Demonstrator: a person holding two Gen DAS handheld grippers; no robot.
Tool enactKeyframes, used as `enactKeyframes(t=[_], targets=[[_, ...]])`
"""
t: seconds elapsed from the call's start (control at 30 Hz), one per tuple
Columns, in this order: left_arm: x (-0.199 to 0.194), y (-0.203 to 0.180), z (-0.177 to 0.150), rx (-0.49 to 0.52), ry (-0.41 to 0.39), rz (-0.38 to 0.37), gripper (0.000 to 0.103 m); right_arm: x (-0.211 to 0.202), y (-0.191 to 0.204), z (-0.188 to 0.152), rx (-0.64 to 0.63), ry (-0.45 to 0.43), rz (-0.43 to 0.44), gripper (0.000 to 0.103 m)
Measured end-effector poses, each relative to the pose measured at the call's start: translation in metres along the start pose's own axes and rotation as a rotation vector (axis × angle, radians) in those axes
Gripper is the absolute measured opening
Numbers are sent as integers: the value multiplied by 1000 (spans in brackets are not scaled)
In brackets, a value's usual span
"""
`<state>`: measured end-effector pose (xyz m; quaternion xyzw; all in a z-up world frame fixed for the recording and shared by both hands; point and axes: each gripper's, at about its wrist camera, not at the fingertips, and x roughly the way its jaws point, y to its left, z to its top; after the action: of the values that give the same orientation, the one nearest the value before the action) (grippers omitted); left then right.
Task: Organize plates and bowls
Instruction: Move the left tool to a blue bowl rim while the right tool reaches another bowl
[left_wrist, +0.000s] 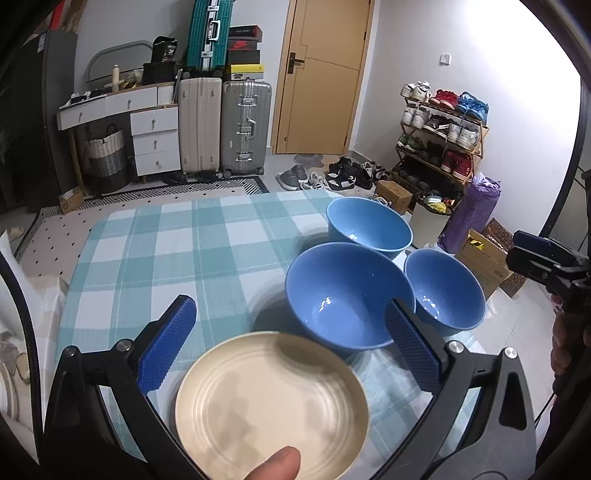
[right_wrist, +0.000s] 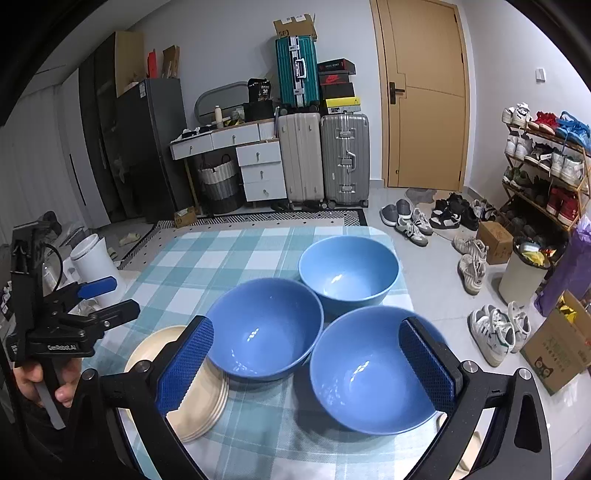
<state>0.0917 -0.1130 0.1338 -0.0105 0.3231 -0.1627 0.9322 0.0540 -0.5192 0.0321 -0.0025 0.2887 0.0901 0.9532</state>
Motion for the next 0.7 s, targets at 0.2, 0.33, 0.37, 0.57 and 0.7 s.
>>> enactKeyframes(t=[0.2,0.33,0.37,0.57,0.7], targets=[[13,-7,17,-9,12,-3,102,3,-10,16,2,-1,-44,102],[30,-5,29,-18,22,-7,102,6,-21,23,32,3,-57,102],[36,-4,33,-19,26,-6,102,7,-25,26,39,4,-66,102],[66,-4,49,-36,54,-12,102,22,-43,36,65,24,-111,102],[84,-5,58,-38,69,-16,102,31,-51,41,72,36,-119,102]])
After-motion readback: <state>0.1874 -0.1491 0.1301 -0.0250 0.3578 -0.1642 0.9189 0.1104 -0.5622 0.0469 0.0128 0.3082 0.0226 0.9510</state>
